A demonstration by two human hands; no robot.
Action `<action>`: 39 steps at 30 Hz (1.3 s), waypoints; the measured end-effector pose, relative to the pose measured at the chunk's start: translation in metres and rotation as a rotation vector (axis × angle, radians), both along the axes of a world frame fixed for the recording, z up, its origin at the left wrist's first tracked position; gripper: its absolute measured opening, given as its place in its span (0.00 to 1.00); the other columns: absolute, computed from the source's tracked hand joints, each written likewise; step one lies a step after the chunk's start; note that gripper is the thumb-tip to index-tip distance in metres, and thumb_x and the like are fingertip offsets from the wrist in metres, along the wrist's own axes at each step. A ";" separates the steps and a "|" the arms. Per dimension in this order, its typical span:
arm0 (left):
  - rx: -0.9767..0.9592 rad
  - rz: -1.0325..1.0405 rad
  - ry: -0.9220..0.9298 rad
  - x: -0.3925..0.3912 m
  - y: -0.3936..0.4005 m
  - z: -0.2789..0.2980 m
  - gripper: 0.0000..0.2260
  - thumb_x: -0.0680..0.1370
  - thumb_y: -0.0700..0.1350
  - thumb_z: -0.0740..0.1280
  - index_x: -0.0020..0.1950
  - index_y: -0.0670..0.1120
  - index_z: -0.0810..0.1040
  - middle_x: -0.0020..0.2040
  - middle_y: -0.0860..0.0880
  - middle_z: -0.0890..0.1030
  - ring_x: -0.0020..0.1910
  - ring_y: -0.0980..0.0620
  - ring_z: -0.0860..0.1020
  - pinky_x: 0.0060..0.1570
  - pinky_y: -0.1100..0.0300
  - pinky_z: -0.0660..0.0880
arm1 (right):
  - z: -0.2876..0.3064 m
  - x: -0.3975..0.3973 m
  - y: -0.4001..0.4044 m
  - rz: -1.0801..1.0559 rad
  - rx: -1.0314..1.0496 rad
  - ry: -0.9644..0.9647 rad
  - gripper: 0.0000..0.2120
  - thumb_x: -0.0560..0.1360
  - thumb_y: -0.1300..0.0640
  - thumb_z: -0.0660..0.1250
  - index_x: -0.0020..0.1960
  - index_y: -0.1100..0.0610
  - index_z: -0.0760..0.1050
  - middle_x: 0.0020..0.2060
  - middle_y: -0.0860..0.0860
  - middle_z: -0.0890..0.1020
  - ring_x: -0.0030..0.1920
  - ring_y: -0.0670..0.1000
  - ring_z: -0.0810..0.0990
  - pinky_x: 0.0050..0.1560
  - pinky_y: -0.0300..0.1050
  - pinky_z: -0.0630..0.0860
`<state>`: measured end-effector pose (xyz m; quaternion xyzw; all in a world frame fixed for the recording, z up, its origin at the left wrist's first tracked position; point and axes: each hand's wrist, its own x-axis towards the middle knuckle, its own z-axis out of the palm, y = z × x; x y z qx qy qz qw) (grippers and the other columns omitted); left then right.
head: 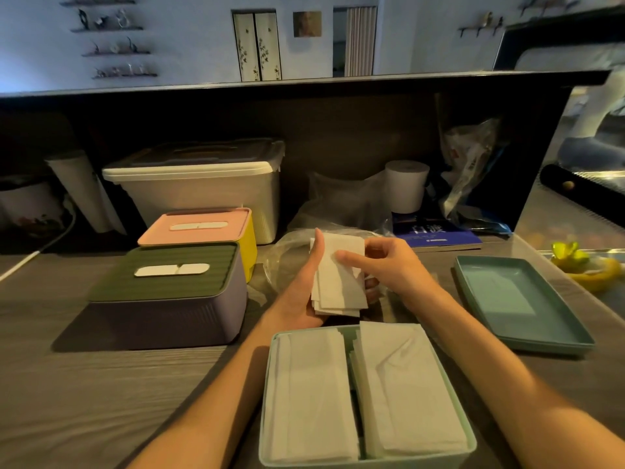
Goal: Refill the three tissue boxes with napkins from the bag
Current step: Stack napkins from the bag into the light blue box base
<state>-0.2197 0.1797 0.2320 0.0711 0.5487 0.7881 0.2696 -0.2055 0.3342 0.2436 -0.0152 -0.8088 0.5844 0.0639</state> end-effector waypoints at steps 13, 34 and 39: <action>-0.336 0.146 0.422 -0.023 -0.039 -0.001 0.20 0.74 0.45 0.77 0.63 0.45 0.75 0.56 0.45 0.81 0.56 0.45 0.81 0.48 0.52 0.81 | 0.003 -0.008 0.025 0.159 0.105 0.087 0.18 0.78 0.52 0.73 0.66 0.44 0.74 0.56 0.41 0.80 0.57 0.43 0.79 0.50 0.37 0.77; -0.375 0.603 0.562 -0.038 -0.007 -0.029 0.08 0.84 0.48 0.63 0.53 0.46 0.79 0.47 0.55 0.80 0.43 0.63 0.78 0.45 0.62 0.77 | -0.046 -0.024 -0.014 0.187 0.008 0.390 0.34 0.68 0.50 0.70 0.73 0.47 0.67 0.66 0.53 0.70 0.65 0.49 0.73 0.53 0.42 0.82; -0.490 0.590 0.618 -0.041 -0.009 -0.031 0.09 0.84 0.50 0.61 0.53 0.48 0.78 0.48 0.53 0.80 0.49 0.53 0.80 0.50 0.53 0.78 | -0.048 -0.025 -0.004 0.249 0.266 0.343 0.29 0.74 0.57 0.70 0.73 0.43 0.68 0.66 0.50 0.69 0.65 0.45 0.70 0.59 0.30 0.71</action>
